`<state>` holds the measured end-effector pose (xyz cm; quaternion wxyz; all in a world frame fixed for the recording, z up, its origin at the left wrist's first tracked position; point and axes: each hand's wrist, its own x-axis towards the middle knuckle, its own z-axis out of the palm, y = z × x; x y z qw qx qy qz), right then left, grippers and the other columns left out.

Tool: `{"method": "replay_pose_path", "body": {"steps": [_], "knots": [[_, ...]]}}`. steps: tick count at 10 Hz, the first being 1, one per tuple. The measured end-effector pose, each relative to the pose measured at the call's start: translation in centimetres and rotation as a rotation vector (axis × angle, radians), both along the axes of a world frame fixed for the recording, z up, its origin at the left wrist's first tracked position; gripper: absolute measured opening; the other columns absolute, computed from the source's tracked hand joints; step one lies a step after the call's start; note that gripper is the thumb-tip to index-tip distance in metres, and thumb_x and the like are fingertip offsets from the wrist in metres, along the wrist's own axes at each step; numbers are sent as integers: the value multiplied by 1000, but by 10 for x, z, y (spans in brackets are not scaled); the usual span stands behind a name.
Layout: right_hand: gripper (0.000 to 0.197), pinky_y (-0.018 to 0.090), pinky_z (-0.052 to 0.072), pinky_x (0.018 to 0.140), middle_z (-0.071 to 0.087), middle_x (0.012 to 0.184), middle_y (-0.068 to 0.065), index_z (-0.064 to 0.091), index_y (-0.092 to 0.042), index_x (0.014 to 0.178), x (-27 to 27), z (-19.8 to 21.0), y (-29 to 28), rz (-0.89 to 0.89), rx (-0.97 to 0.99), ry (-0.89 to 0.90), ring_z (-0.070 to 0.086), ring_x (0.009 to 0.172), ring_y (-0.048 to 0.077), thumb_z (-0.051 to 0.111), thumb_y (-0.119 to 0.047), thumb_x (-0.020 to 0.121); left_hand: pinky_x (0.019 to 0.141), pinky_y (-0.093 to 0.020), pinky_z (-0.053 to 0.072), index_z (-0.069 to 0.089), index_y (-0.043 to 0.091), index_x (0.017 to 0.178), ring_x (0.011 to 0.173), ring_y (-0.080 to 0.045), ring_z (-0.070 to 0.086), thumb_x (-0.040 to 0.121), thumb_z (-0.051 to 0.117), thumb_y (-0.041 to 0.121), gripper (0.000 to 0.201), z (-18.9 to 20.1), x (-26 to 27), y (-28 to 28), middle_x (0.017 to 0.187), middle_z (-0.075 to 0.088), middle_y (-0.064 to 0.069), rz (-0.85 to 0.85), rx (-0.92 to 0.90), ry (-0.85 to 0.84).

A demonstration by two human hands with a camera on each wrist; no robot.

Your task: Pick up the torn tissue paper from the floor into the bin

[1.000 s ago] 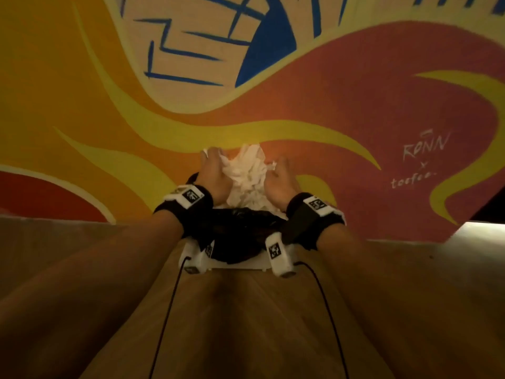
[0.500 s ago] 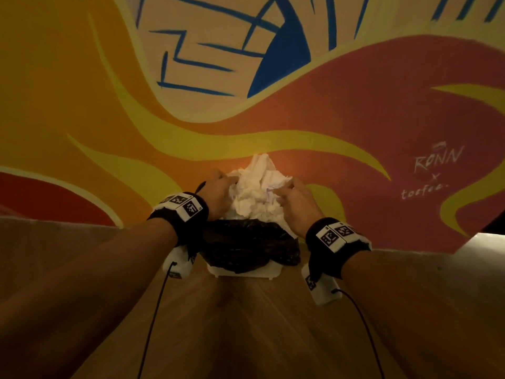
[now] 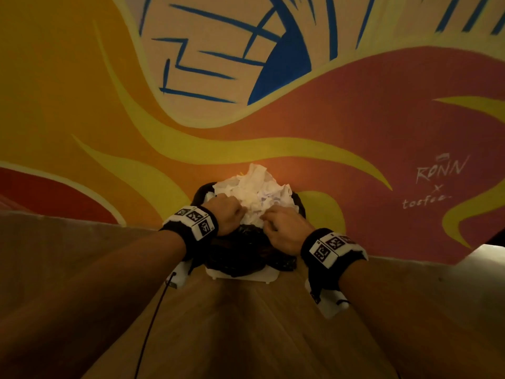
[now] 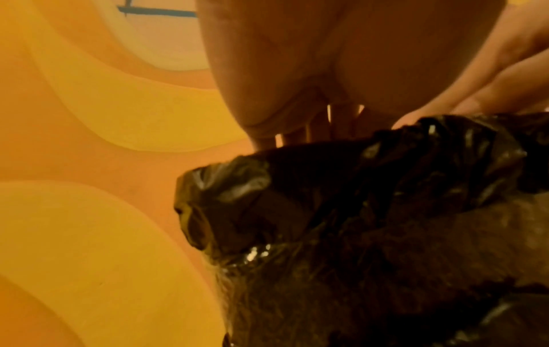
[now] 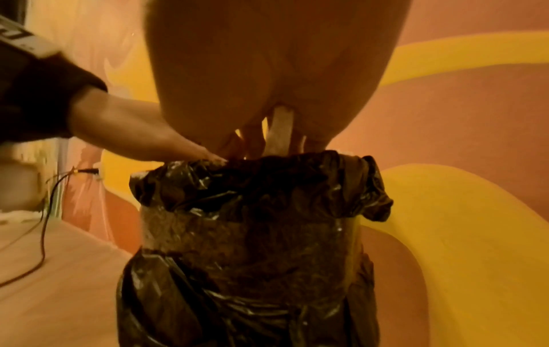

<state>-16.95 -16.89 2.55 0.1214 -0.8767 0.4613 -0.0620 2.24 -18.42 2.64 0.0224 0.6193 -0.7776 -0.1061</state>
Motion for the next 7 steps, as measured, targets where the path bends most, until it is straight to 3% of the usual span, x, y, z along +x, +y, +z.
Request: {"method": "replay_pose_path", "body": {"steps": [1, 2, 3, 4, 5, 6, 7], "knots": [[46, 42, 46, 94, 62, 115, 13, 66, 0, 102, -4, -2, -5, -15, 100, 47, 56, 104, 28, 30, -28, 100, 63, -33, 41, 43, 11, 64, 52, -20, 39, 103, 28, 37, 49, 3, 1, -6, 59, 43, -6, 40, 130, -19], [47, 43, 47, 91, 63, 110, 13, 64, -1, 102, -8, -4, -7, -30, 160, 53, 58, 98, 28, 27, -30, 100, 66, -33, 42, 55, 4, 85, 57, -21, 43, 103, 26, 36, 47, 6, -1, -9, 65, 46, -5, 9, 248, -69], [43, 42, 47, 71, 56, 77, 10, 53, -5, 78, -9, -4, -8, -55, 216, 53, 50, 67, 24, 28, -32, 100, 78, -36, 42, 57, 8, 119, 83, -26, 55, 103, 24, 38, 47, 17, -3, -5, 93, 59, -9, -8, 307, -179], [41, 41, 40, 62, 47, 65, 7, 43, -12, 69, -7, 2, -4, -55, 257, 106, 41, 57, 21, 29, -33, 101, 105, -47, 27, 44, 21, 136, 128, -34, 37, 103, 24, 36, 41, 22, -7, 8, 139, 45, -7, -10, 382, -263], [34, 36, 40, 59, 50, 69, 6, 47, -15, 72, -6, 21, 2, -65, 373, 123, 47, 64, 23, 35, -30, 100, 104, -46, 24, 54, 18, 128, 129, -30, 37, 102, 31, 32, 37, 33, -12, 28, 135, 51, -6, 62, 321, -117], [28, 31, 47, 65, 66, 93, 3, 66, -20, 95, -10, 58, 3, -71, 421, 57, 60, 83, 23, 39, -25, 100, 104, -45, 25, 50, 21, 125, 136, -31, 29, 104, 27, 30, 32, 76, -6, 42, 143, 43, -7, 56, 443, -24], [28, 28, 47, 96, 59, 131, -2, 63, -21, 120, -20, 113, 17, -209, 442, -11, 57, 117, 19, 43, -20, 100, 108, -35, 31, 50, 22, 133, 135, -25, 33, 102, 32, 28, 37, 142, 6, 63, 143, 43, 1, 73, 439, 81]]}}
